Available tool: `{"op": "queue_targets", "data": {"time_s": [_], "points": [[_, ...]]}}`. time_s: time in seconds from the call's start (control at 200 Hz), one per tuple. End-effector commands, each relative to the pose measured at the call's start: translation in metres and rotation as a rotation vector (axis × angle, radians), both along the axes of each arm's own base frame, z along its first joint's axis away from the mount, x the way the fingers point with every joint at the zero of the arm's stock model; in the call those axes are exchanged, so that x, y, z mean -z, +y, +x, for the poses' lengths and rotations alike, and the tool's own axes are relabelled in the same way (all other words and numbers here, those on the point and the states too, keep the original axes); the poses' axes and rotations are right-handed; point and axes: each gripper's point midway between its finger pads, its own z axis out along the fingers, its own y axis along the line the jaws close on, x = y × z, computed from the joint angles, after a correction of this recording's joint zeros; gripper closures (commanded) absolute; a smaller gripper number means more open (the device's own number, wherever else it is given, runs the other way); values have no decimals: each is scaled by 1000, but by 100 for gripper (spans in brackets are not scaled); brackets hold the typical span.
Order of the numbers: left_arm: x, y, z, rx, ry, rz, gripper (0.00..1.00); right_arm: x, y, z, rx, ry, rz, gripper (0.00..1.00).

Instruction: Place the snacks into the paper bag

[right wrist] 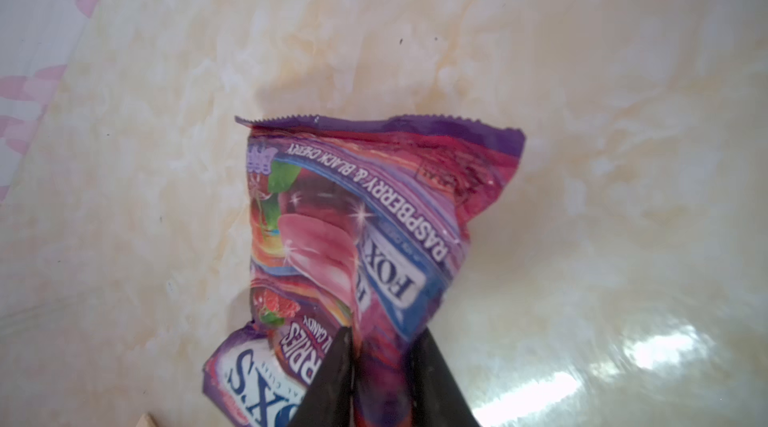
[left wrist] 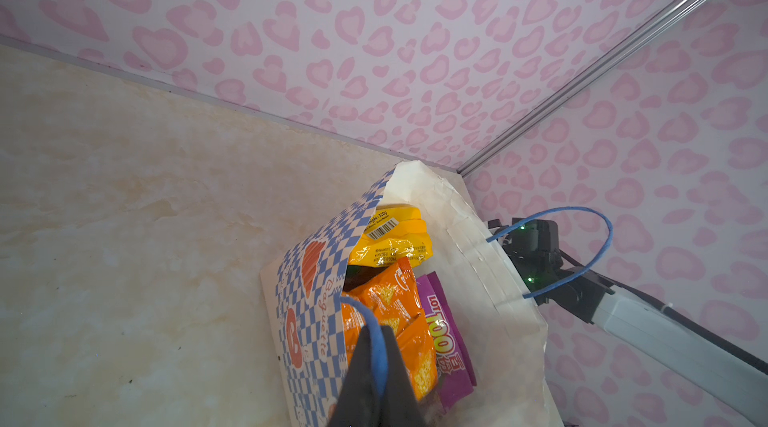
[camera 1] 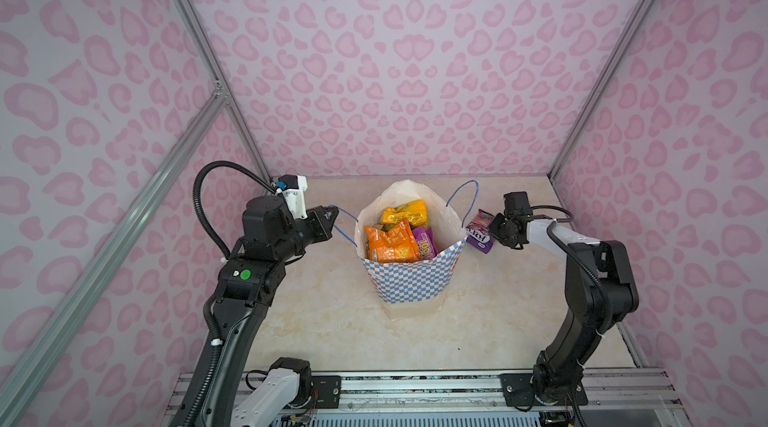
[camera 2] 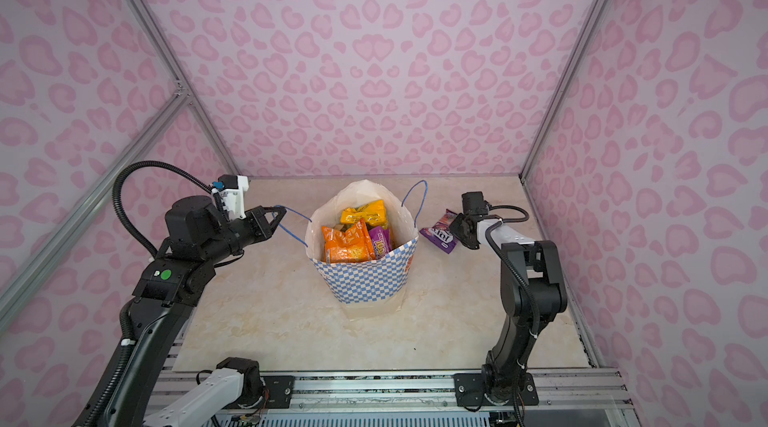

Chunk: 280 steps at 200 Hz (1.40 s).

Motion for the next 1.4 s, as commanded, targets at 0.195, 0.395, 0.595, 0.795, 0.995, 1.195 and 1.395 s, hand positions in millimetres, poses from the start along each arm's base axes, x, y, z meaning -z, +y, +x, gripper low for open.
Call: {"op": "queue_targets", "data": {"time_s": [0.195, 0.395, 0.595, 0.795, 0.995, 1.195, 1.395], "points": [[-10, 1, 2, -7, -50, 3, 95, -66, -6, -14, -46, -145, -58, 76], [-12, 2, 1, -8, -56, 4, 95, -52, -18, -26, -37, -60, -129, 1], [-10, 2, 2, -8, -51, 4, 95, -22, -14, -14, -57, -20, -80, 1], [-10, 2, 2, -10, -50, 6, 95, 15, -12, 4, -64, 43, -31, 1], [-9, 3, 3, -12, -48, 8, 95, 29, -18, 7, -55, 109, -103, 1], [-10, 2, 2, -12, -51, 7, 94, 46, -26, 5, -23, 197, -124, 9], [-10, 3, 2, -14, -54, 9, 95, 58, -27, 12, -22, 227, -125, 15]]}}
